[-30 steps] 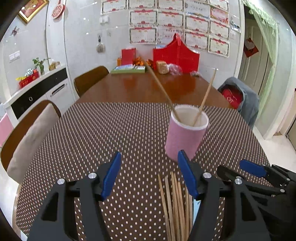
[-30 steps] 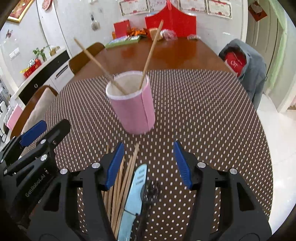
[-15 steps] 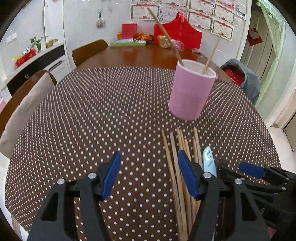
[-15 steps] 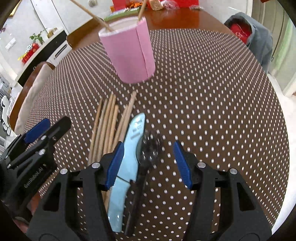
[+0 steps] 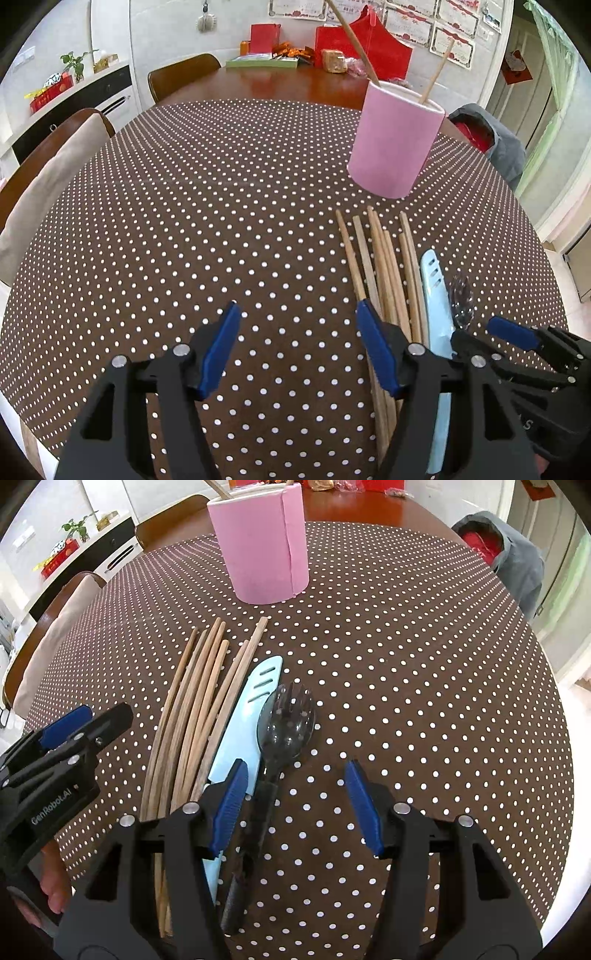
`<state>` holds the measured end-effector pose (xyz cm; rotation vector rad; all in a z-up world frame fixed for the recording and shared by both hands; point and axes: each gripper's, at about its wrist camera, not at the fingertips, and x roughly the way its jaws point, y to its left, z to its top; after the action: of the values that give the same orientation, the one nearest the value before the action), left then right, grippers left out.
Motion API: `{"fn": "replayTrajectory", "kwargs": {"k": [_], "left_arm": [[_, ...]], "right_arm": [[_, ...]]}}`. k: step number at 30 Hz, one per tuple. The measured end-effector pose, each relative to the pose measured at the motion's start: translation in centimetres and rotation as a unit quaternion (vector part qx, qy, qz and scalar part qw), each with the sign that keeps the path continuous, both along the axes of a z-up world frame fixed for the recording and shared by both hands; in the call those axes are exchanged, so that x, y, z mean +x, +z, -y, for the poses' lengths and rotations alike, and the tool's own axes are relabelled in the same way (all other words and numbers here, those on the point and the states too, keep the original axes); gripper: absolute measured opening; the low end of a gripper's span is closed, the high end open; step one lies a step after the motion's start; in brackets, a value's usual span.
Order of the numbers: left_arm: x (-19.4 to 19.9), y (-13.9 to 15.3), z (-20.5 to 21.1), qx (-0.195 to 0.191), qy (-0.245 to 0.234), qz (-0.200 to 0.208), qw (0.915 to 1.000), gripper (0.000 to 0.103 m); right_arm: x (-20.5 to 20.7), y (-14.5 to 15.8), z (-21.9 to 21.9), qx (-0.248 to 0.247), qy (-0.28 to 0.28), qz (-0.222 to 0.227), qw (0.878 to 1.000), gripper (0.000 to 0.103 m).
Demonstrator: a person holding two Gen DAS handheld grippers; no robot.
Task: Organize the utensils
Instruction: 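Close the right tool on the black plastic spoon handle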
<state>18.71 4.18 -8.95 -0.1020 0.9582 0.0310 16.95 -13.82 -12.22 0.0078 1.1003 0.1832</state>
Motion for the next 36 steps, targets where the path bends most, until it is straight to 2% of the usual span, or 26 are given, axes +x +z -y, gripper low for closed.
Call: {"fn": "replayTrajectory", "kwargs": {"k": [3,5,10,13,21,26,32,36], "left_arm": [[0.0,-0.2,0.1,0.001,0.000,-0.003,1.0000,0.066],[0.0,-0.2,0.1,-0.001,-0.001,-0.003,1.0000,0.066],[0.1,-0.1,-0.2,-0.005,0.000,-0.003,1.0000,0.066],[0.5,0.0,-0.1,-0.005,-0.002,-0.003,1.0000,0.066],[2.0,0.0,-0.1,-0.035,-0.008,-0.016,0.9992,0.070],[3.1,-0.2,0.4,-0.024,-0.001,-0.017,0.9996,0.070],[4.9,-1.6,0.9,-0.019,0.008,-0.040,0.9990,0.070],[5.7,-1.7,1.5,-0.005,0.014,-0.029,0.9995,0.071]], "right_arm": [[-0.2,0.1,-0.1,0.002,-0.005,0.000,1.000,0.049],[-0.2,0.1,0.2,-0.011,-0.010,0.002,1.000,0.038],[-0.1,-0.1,-0.3,-0.036,0.002,0.016,0.999,0.036],[0.2,-0.3,-1.1,-0.045,0.021,0.037,0.998,0.029],[2.5,-0.3,0.3,0.021,0.009,0.028,0.999,0.025],[3.5,-0.1,1.3,0.030,-0.005,0.023,0.999,0.023],[4.0,0.6,1.9,0.034,-0.009,0.028,0.999,0.023],[4.3,1.1,2.3,0.038,-0.013,0.032,0.999,0.023]]}}
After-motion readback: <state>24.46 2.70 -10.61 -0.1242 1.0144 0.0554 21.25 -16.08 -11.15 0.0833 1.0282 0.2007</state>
